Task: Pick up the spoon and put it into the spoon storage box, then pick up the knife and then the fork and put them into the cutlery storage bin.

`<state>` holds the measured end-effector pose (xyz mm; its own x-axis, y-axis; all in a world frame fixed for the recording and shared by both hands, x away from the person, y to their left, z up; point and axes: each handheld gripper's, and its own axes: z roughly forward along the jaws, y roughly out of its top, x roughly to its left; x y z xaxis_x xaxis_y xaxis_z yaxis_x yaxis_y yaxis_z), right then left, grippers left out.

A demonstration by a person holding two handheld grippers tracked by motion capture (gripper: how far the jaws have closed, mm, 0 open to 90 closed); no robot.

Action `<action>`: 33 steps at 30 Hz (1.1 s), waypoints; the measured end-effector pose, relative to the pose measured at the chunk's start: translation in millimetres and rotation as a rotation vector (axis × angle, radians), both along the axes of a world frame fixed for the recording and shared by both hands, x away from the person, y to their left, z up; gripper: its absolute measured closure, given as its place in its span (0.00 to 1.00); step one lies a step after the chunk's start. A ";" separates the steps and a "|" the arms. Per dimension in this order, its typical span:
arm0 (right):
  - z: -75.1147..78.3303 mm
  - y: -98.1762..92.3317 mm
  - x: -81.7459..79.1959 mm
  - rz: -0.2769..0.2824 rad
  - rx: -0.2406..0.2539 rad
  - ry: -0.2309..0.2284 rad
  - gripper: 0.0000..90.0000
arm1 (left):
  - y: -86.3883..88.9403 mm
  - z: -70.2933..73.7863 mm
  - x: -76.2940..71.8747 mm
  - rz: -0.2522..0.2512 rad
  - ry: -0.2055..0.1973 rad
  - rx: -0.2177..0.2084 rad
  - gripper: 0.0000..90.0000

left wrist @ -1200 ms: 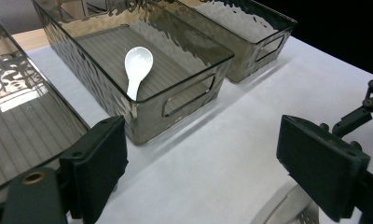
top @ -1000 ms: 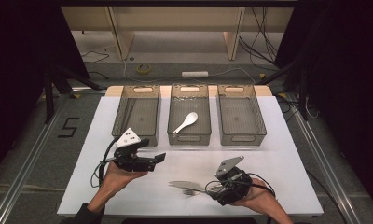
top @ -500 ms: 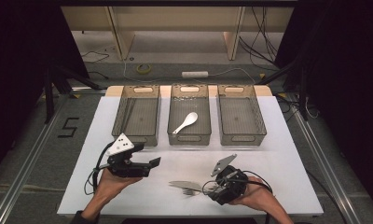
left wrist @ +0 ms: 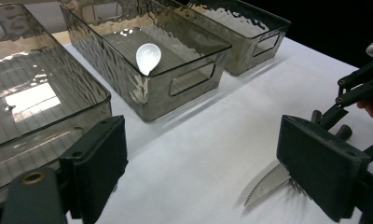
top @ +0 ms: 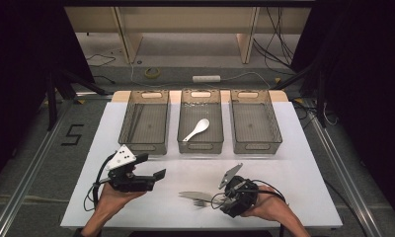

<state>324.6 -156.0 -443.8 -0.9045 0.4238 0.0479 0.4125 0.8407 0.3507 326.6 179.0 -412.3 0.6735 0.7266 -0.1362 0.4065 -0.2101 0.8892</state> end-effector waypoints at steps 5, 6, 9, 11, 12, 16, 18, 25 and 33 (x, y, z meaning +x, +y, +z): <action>-3.6 1.9 0.5 0.015 -0.032 0.004 0.55 | 0.5 -0.6 -2.1 0.004 -0.001 -0.002 0.17; -4.5 2.2 0.8 0.015 -0.043 0.004 0.56 | 0.6 -0.6 -2.4 0.002 -0.001 -0.001 0.17; -7.6 3.2 1.5 0.009 -0.062 0.013 0.61 | 0.3 -0.4 -3.4 0.000 -0.005 0.004 0.17; -9.0 2.7 2.5 0.017 -0.071 0.015 0.64 | 0.0 -0.8 -3.8 0.001 -0.007 0.003 0.17; -9.6 2.5 3.1 0.016 -0.073 0.020 0.65 | 0.1 -1.2 -4.0 0.002 -0.008 0.004 0.17; -11.2 1.9 4.7 0.008 -0.080 0.020 0.70 | -0.8 -2.9 -4.9 0.002 -0.005 0.009 0.17; -11.9 2.3 6.0 0.015 -0.089 0.021 0.72 | -1.9 -3.3 -5.5 -0.003 -0.006 0.012 0.17; -13.3 5.4 6.3 0.029 -0.121 0.016 0.78 | -1.6 -4.5 -7.6 -0.006 -0.009 0.019 0.17; -14.2 6.5 7.2 0.034 -0.122 0.009 0.83 | -2.0 -4.7 -7.5 -0.005 -0.009 0.019 0.17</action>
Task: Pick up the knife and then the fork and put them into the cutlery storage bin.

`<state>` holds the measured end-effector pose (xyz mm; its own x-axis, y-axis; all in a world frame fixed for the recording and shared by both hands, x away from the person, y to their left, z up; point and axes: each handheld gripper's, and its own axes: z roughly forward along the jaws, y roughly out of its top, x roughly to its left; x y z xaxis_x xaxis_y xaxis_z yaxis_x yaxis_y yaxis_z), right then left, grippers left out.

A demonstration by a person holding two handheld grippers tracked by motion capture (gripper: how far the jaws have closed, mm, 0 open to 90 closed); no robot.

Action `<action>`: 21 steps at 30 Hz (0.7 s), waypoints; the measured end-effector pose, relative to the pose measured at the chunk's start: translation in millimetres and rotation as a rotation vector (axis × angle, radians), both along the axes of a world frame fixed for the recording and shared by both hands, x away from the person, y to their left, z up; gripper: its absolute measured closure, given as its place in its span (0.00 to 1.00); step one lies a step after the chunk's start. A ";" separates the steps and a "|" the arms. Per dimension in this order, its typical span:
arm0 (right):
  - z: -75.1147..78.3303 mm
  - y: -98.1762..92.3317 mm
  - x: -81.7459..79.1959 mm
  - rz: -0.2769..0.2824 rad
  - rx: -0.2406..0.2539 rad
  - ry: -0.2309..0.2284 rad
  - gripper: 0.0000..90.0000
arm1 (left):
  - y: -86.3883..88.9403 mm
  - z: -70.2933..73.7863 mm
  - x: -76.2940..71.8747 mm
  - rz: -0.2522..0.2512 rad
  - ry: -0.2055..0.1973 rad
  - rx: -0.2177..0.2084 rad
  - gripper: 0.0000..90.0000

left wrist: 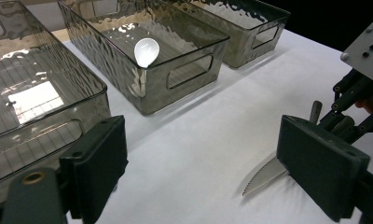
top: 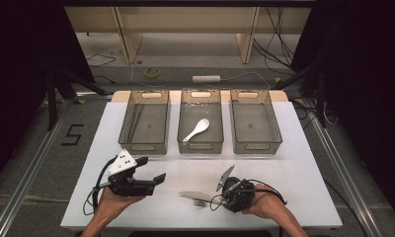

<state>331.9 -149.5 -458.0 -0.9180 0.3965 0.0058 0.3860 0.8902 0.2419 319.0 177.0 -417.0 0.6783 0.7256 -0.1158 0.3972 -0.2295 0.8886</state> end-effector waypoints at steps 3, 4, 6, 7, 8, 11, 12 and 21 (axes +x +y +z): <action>0.6 1.3 -0.4 0.005 -0.013 0.001 0.83 | -0.4 0.2 -0.3 -0.001 0.000 -0.002 0.17; 0.1 1.7 -0.4 0.011 -0.016 -0.008 0.83 | -0.4 0.2 -0.4 -0.001 0.000 -0.001 0.17; 0.3 3.2 -0.7 0.012 -0.024 -0.008 0.83 | -0.5 0.0 -0.3 -0.002 0.000 0.000 0.17; 0.5 3.7 -0.4 0.013 -0.029 -0.006 0.84 | -0.5 0.0 -0.3 -0.003 0.000 0.001 0.17; 0.4 4.1 -0.5 0.013 -0.031 -0.008 0.84 | -0.4 0.0 -0.3 -0.004 0.000 0.005 0.17; 0.6 6.0 -0.7 0.014 -0.041 -0.005 0.84 | -0.9 0.1 -0.5 -0.005 -0.001 0.005 0.17; 0.9 6.0 -0.5 0.016 -0.045 -0.002 0.85 | -1.0 0.0 -0.6 -0.005 -0.001 0.006 0.17; 1.7 9.3 -1.4 0.046 -0.067 0.003 0.89 | -1.2 -0.1 -0.6 -0.006 0.000 0.006 0.17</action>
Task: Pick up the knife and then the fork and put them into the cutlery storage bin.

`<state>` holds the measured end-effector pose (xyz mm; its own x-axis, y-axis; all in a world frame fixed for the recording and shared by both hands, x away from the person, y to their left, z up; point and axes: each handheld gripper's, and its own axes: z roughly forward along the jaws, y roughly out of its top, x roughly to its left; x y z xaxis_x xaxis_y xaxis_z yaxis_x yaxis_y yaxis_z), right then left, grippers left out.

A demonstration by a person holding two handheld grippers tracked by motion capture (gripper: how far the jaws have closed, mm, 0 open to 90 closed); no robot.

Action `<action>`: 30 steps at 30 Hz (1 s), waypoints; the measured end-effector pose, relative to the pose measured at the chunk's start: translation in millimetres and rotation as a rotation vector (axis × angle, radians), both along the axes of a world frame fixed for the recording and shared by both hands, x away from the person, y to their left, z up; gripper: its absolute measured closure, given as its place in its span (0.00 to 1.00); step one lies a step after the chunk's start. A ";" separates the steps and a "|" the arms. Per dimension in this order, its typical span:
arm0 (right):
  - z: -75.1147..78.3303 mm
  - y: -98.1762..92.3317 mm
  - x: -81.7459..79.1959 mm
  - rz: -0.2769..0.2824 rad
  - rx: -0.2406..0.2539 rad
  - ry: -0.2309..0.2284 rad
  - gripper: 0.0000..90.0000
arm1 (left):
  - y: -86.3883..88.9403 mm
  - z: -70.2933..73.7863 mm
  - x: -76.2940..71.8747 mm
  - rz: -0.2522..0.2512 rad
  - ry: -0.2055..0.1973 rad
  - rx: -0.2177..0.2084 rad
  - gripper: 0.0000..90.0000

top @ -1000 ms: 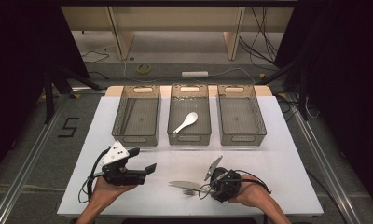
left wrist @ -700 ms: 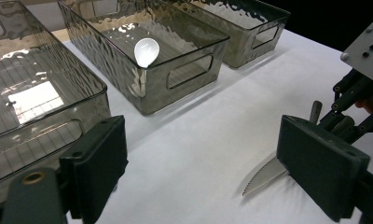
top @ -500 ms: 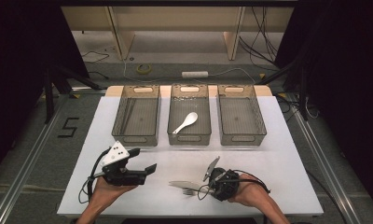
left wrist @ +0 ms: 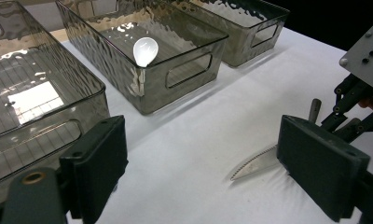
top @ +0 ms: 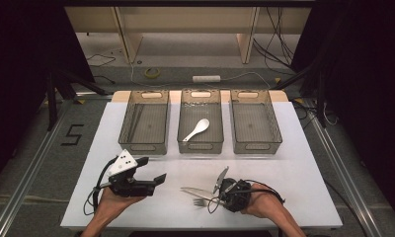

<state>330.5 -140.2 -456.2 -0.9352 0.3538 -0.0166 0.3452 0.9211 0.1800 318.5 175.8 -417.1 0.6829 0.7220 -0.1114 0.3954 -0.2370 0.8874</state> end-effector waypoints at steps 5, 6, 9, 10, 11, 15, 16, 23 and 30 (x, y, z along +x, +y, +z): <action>0.0 0.6 -0.1 0.012 -0.006 -0.006 0.90 | 0.1 0.1 -0.1 -0.001 -0.001 -0.001 0.17; 0.2 0.5 0.0 0.009 -0.005 -0.003 0.90 | 0.4 0.2 -0.2 0.000 -0.003 -0.002 0.17; 0.6 -1.9 1.4 0.023 0.011 -0.002 0.90 | 0.9 0.5 -0.4 0.000 -0.008 -0.007 0.17; 1.6 -2.1 1.3 0.018 0.016 0.001 0.90 | 0.8 0.5 -0.4 0.004 -0.008 -0.012 0.17; 2.7 -2.3 1.0 0.010 0.025 0.002 0.90 | 0.8 0.4 -0.4 0.003 -0.008 -0.012 0.17; 8.3 -5.2 1.4 0.010 0.070 -0.007 0.91 | 1.0 0.4 -0.6 0.005 -0.008 -0.012 0.17; 9.6 -6.5 2.6 0.009 0.086 -0.008 0.91 | 1.3 0.6 -0.5 0.003 -0.009 -0.011 0.17; 22.4 -18.2 8.0 -0.023 0.157 -0.008 0.91 | 2.5 1.0 -0.6 0.012 -0.010 -0.025 0.17; 38.4 -37.1 24.3 -0.111 0.242 -0.029 0.91 | 3.9 1.6 -0.6 0.018 -0.018 -0.038 0.17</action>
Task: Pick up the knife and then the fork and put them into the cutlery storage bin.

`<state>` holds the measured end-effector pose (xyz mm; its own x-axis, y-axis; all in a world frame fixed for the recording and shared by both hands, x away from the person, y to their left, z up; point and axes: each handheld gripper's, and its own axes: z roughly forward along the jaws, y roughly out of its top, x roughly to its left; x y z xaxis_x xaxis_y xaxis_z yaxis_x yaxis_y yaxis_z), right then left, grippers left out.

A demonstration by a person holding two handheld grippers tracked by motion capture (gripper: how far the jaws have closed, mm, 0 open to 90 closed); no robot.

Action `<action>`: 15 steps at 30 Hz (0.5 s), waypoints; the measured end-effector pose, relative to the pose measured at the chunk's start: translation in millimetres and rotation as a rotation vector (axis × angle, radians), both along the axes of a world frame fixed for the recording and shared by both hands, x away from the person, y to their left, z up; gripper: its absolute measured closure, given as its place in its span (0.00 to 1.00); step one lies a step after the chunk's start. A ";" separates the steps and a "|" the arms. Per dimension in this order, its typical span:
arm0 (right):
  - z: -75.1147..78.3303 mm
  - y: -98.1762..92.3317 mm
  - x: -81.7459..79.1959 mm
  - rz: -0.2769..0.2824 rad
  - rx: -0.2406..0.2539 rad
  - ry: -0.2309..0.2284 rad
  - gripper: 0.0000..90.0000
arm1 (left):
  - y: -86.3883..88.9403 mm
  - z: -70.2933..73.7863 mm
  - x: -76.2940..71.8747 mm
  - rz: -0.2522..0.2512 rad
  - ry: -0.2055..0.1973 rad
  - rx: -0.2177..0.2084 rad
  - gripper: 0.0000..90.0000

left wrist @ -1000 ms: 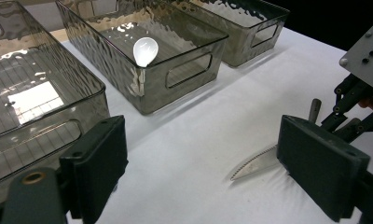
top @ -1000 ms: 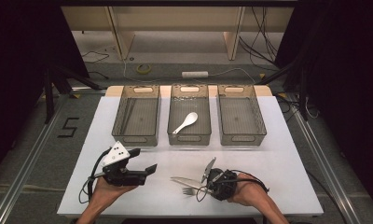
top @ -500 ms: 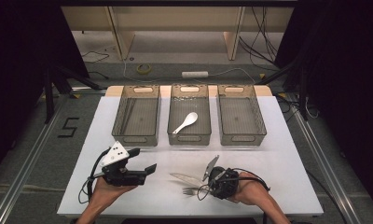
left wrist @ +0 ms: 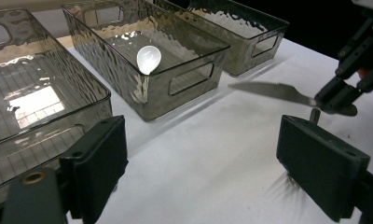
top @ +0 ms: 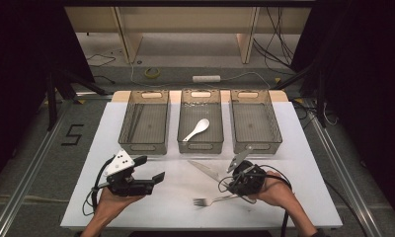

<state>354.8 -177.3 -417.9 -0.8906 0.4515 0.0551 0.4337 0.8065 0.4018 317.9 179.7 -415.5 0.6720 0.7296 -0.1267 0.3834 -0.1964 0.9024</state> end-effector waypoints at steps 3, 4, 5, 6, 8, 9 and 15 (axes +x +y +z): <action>6.5 -5.1 6.9 -0.021 -0.008 -0.030 0.91 | 0.9 0.0 0.2 0.003 0.002 -0.011 0.17; 8.7 -7.4 9.9 -0.023 0.005 -0.037 0.91 | 1.7 0.0 0.6 0.002 0.003 -0.015 0.17; 11.5 -8.9 12.5 -0.037 0.018 -0.034 0.91 | 2.1 0.0 0.8 0.005 0.005 -0.025 0.17; 14.1 -10.6 15.6 -0.045 0.025 -0.040 0.91 | 2.7 0.1 0.9 0.008 0.006 -0.027 0.17; 18.9 -13.7 22.7 -0.064 0.034 -0.054 0.91 | 3.4 0.1 1.0 0.014 0.004 -0.032 0.17; 21.4 -15.1 26.4 -0.079 0.039 -0.055 0.91 | 3.7 0.1 1.1 0.016 0.003 -0.034 0.17; 34.9 -22.4 49.7 -0.123 0.074 -0.094 0.91 | 4.0 0.0 1.1 0.016 -0.001 -0.037 0.17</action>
